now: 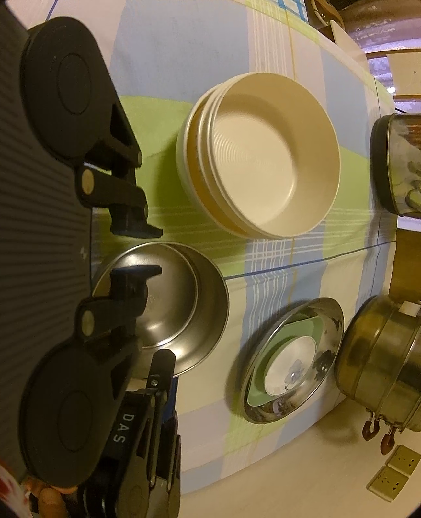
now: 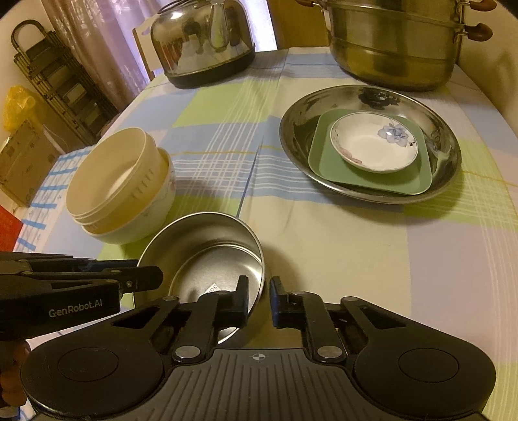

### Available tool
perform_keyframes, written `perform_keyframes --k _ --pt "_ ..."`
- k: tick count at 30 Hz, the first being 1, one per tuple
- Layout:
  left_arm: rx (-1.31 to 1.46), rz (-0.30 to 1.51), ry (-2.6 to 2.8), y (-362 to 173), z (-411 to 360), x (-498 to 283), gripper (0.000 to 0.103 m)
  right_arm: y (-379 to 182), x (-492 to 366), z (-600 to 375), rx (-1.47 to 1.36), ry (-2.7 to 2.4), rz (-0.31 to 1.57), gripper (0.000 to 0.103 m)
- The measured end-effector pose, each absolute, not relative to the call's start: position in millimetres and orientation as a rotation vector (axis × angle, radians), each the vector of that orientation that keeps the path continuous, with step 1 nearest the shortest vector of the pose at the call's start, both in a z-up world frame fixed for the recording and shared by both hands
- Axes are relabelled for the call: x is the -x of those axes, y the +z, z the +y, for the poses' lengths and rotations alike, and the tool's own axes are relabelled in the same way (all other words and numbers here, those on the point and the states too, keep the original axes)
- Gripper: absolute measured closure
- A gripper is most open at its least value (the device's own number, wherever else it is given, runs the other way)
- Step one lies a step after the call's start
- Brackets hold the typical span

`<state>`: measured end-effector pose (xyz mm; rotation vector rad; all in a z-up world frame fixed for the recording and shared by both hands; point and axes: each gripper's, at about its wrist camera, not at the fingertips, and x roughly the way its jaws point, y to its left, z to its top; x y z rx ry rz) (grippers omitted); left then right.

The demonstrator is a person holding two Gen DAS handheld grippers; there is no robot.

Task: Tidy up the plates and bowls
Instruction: 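Lift the steel bowl with the left tool and carry it over the cream bowls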

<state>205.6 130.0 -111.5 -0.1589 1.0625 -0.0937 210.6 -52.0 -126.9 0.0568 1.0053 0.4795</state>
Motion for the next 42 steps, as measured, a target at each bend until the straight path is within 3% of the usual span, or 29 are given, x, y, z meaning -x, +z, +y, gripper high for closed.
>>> perform_keyframes --k 5,42 --pt "0.145 1.067 -0.086 -111 130 -204 0.098 -125 -209 -51 -0.042 0.471 1.005 0.094" --pt "0.179 0.867 -0.067 -9 157 -159 0.098 -31 -183 -39 -0.023 0.544 0.884 0.095"
